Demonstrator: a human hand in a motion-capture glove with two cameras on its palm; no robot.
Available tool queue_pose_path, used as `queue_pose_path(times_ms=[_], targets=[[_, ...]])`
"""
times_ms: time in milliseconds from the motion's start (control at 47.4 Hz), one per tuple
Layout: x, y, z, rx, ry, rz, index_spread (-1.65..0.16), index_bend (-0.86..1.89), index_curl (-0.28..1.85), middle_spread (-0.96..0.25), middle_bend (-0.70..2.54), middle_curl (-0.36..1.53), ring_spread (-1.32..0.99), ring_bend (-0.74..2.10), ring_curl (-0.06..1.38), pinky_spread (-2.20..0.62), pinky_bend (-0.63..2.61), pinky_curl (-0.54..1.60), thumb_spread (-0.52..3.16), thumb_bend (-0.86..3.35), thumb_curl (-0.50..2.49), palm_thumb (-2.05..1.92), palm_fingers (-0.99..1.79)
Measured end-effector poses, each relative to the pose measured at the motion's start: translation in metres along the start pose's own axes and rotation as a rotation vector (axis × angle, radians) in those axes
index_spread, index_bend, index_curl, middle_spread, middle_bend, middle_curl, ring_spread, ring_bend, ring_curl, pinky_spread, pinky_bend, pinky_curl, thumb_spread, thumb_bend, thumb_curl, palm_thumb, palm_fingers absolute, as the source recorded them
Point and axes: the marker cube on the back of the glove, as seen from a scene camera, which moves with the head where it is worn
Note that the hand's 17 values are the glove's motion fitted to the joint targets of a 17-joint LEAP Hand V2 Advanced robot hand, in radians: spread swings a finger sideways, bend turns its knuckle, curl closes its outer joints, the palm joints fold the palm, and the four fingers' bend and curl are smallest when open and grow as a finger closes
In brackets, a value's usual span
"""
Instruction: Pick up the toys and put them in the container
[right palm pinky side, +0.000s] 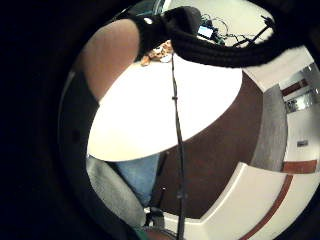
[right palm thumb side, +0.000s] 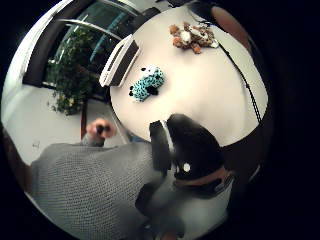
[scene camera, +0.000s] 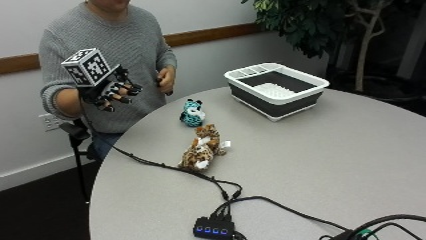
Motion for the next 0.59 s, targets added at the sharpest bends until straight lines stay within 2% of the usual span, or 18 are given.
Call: queue_pose_path(times_ms=[106, 232, 591], targets=[[-0.004, -0.004, 0.000, 0.013, -0.004, 0.000, -0.21, 0.22, 0.09, -0.09, 0.12, 0.03, -0.07, 0.21, 0.05, 0.04, 0.55, 0.15, 0.77, 0.03, 0.02, 0.02, 0.10], [-0.002, -0.011, 0.001, 0.006, -0.002, -0.002, -0.28, 0.23, 0.15, -0.11, 0.14, 0.06, -0.09, 0.23, 0.08, 0.06, 0.60, 0.20, 1.08, 0.02, 0.06, 0.00, 0.07], [0.001, -0.008, 0.002, -0.011, 0.005, 0.039, -0.33, 0.24, 0.25, -0.13, 0.16, 0.14, -0.12, 0.29, 0.14, 0.07, 0.66, 0.26, 1.39, -0.01, 0.14, -0.01, 0.00]])
